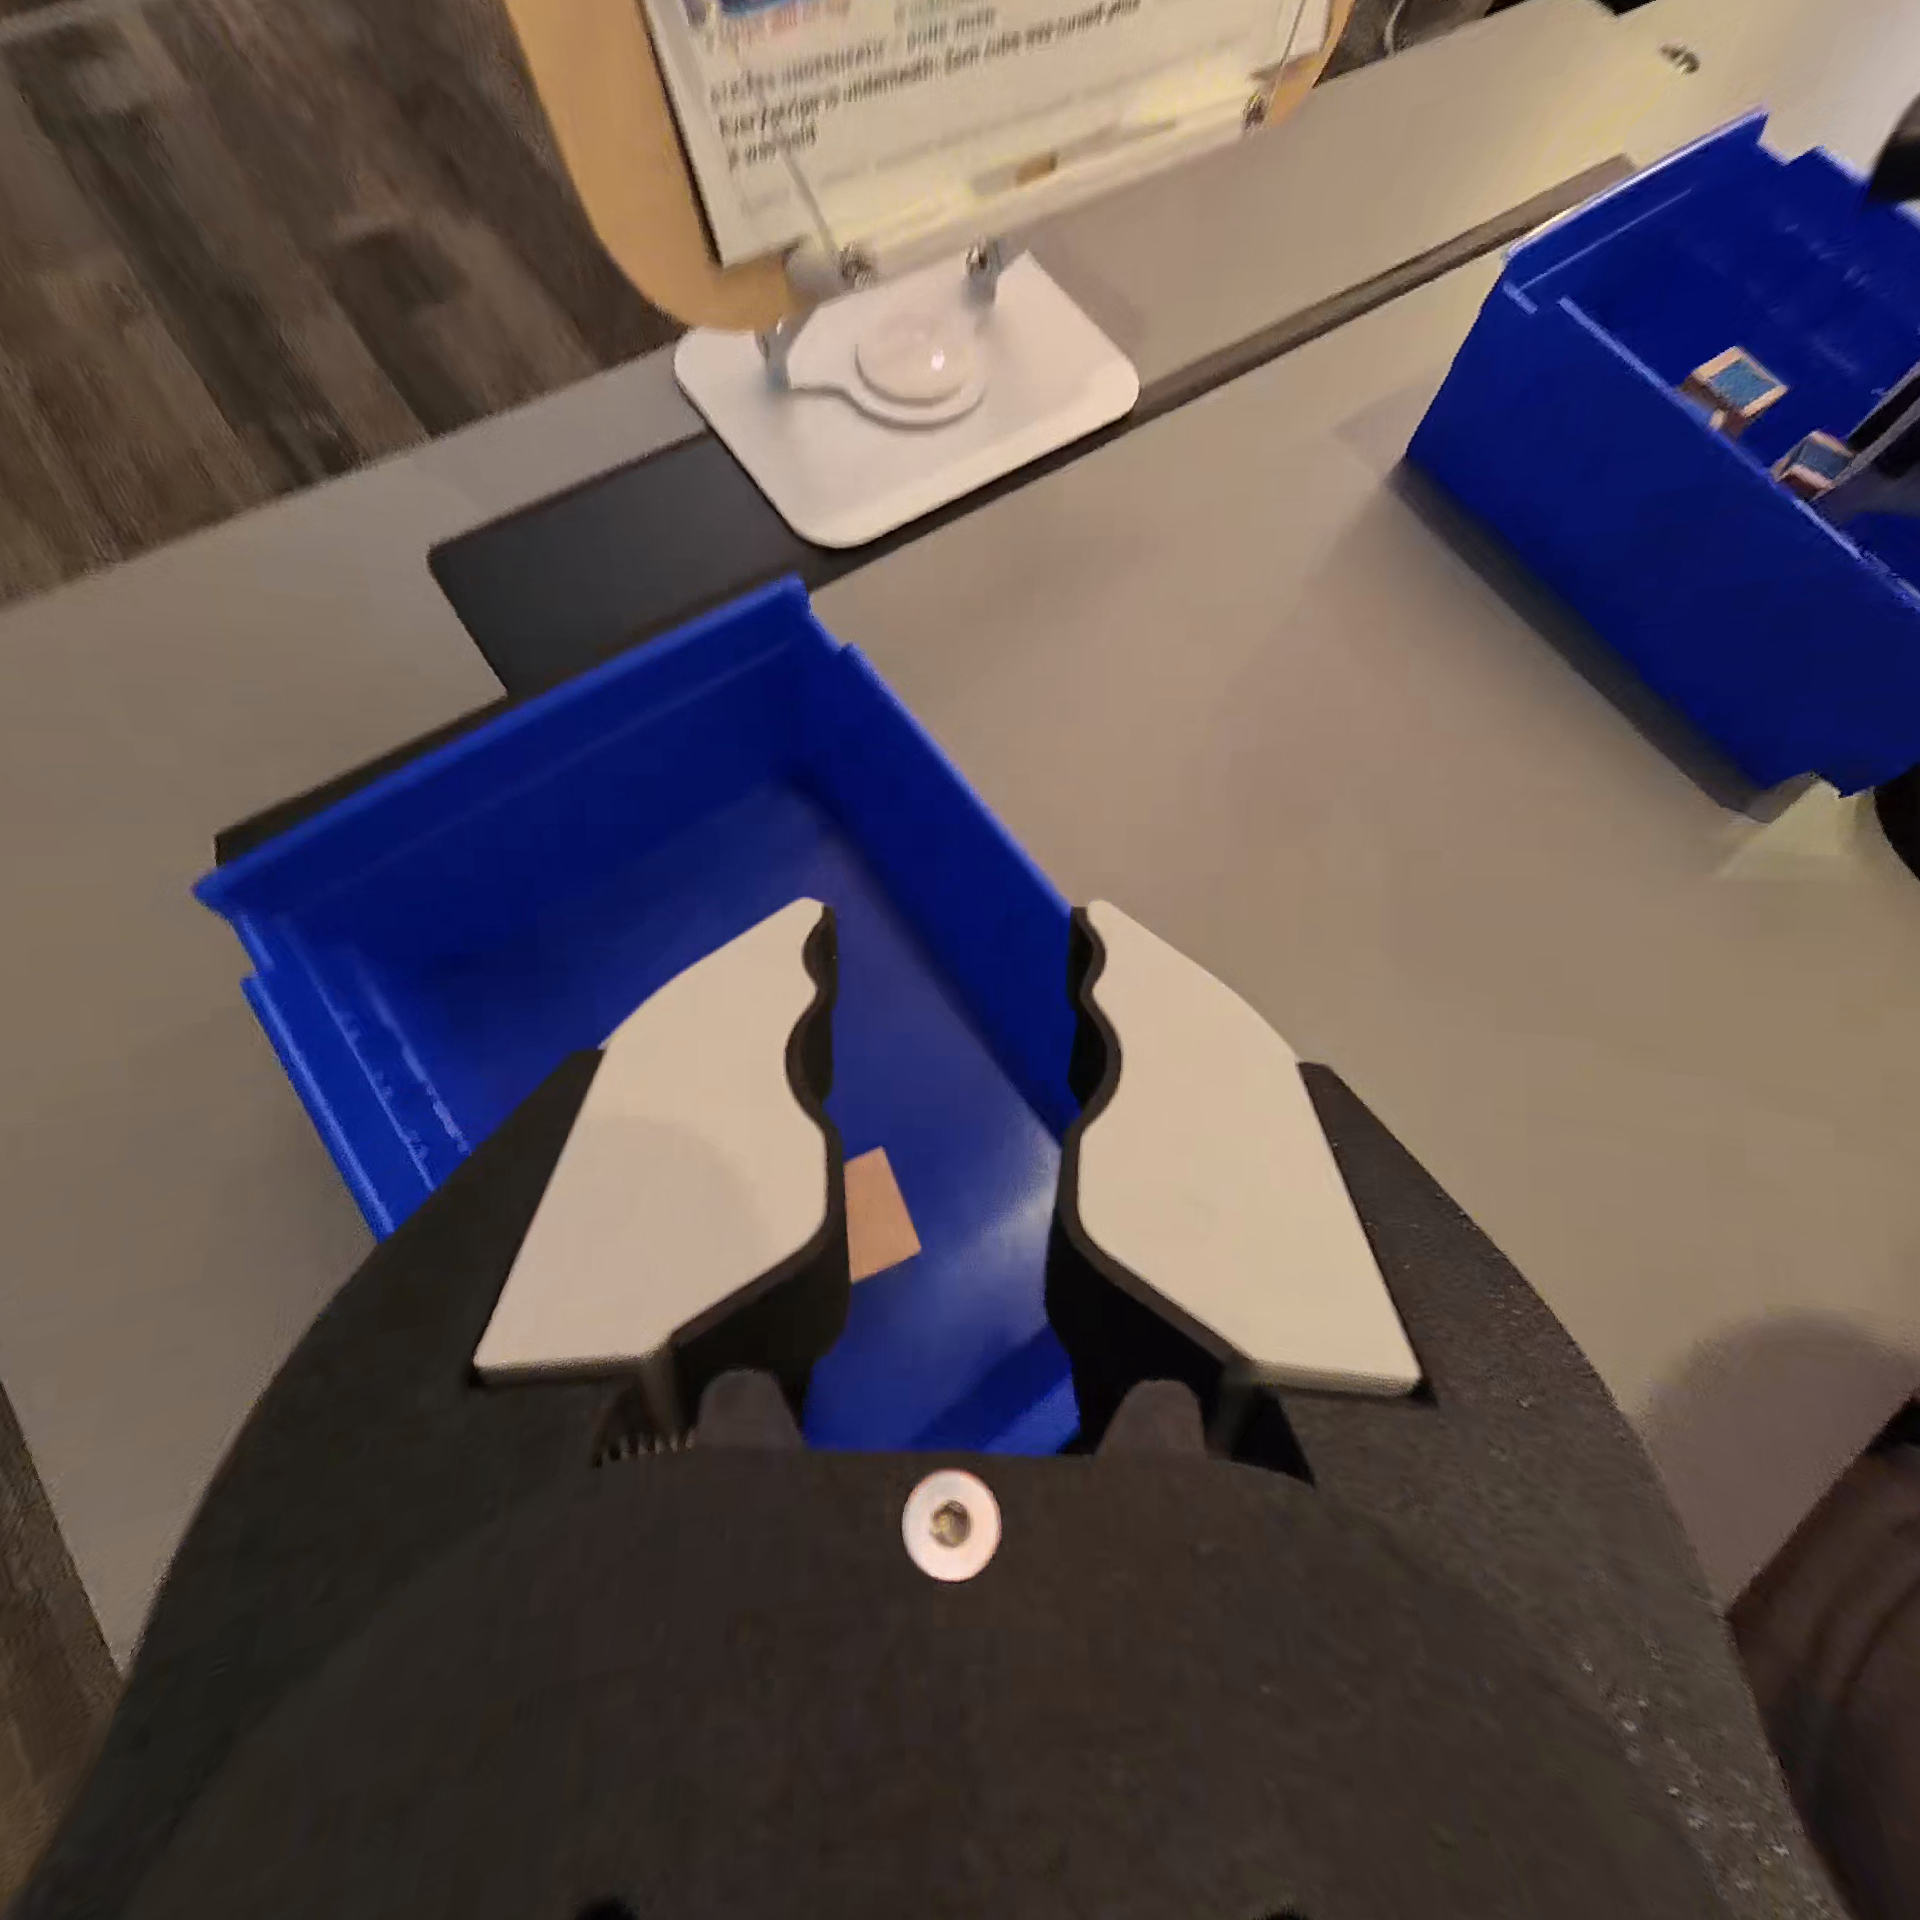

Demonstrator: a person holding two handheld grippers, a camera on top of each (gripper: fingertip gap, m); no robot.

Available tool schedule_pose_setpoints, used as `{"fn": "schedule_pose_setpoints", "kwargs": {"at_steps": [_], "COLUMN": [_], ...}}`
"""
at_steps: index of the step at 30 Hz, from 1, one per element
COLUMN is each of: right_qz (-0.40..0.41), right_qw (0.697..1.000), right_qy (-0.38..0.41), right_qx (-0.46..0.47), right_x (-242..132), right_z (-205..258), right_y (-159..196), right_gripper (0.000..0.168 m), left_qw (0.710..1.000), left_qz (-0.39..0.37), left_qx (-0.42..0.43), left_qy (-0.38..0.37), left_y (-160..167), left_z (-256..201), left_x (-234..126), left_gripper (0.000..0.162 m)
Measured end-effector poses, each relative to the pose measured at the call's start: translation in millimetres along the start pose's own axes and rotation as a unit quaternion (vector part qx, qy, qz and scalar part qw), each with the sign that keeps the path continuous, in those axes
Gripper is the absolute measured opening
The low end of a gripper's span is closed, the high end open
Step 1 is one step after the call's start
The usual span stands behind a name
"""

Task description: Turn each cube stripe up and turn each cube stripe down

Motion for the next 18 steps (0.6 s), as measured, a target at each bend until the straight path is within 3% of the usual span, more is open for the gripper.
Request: {"fn": "schedule_pose_setpoints", "kwargs": {"at_steps": [7, 18], "right_qz": [-0.107, -0.101], "right_qw": [0.994, 0.992], "right_qy": [0.027, 0.033], "right_qx": [-0.013, -0.063], "right_x": [-40, -44], "right_z": [10, 29], "right_y": [2, 4], "right_gripper": [0.059, 0.059], "left_qw": [0.99, 0.937], "left_qz": [0.139, 0.335], "left_qx": [-0.038, -0.091], "left_qy": [0.006, -0.035], "left_y": [30, 61], "left_z": [3, 23], "left_x": [8, 72], "left_gripper": [0.038, 0.045]}}
Point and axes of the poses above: each gripper's, where its closed fingertips meet, x out along the fingers, y out of its underside, z = x × y across the jaws, the point moved 10 cm from there along -x, back along the fingers
